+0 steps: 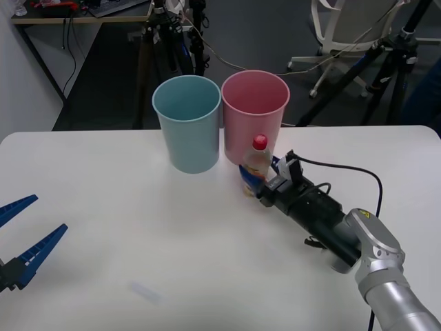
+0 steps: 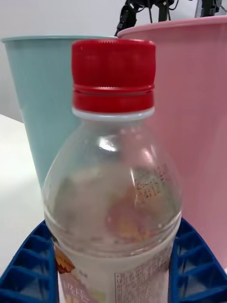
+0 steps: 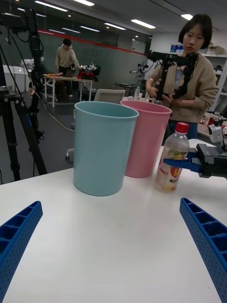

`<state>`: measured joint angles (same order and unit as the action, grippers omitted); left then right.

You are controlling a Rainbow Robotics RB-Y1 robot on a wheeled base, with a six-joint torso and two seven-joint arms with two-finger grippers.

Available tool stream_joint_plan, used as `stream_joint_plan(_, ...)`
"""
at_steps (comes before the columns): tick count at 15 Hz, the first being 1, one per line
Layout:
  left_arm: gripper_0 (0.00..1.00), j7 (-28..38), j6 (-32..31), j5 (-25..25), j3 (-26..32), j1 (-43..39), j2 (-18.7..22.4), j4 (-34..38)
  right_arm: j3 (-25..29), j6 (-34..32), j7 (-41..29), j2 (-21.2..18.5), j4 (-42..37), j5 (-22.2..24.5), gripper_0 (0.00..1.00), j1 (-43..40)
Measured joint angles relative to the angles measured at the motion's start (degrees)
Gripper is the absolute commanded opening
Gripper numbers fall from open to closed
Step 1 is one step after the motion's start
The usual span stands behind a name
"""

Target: Grasp the object on the table and drop it into the matching bin: aluminum can to the light blue bin, PET bottle to the pink bin.

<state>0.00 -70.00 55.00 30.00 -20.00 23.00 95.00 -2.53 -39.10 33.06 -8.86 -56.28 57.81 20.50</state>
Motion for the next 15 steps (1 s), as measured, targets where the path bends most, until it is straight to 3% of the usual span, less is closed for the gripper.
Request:
stream_joint_plan(6, 1.0, 0.0, 0.0, 0.0, 0.0, 0.0, 0.0, 0.0, 0.5, -2.1, -0.4, -0.7, 0.0, -0.5, 0.0, -0.3)
stream_joint_plan(10, 1.0, 0.0, 0.0, 0.0, 0.0, 0.0, 0.0, 0.0, 0.5, -4.3, -1.0, -3.3, -2.0, -1.5, 0.0, -2.0)
stream_joint_plan(13, 1.0, 0.0, 0.0, 0.0, 0.0, 0.0, 0.0, 0.0, -1.9, -0.8, -4.2, -7.1, -12.5, -2.2, 0.0, -9.3)
stream_joint_plan(15, 1.0, 0.0, 0.0, 0.0, 0.0, 0.0, 0.0, 0.0, -5.9, 3.8, -7.3, -11.5, -20.6, -5.6, 0.0, -14.7)
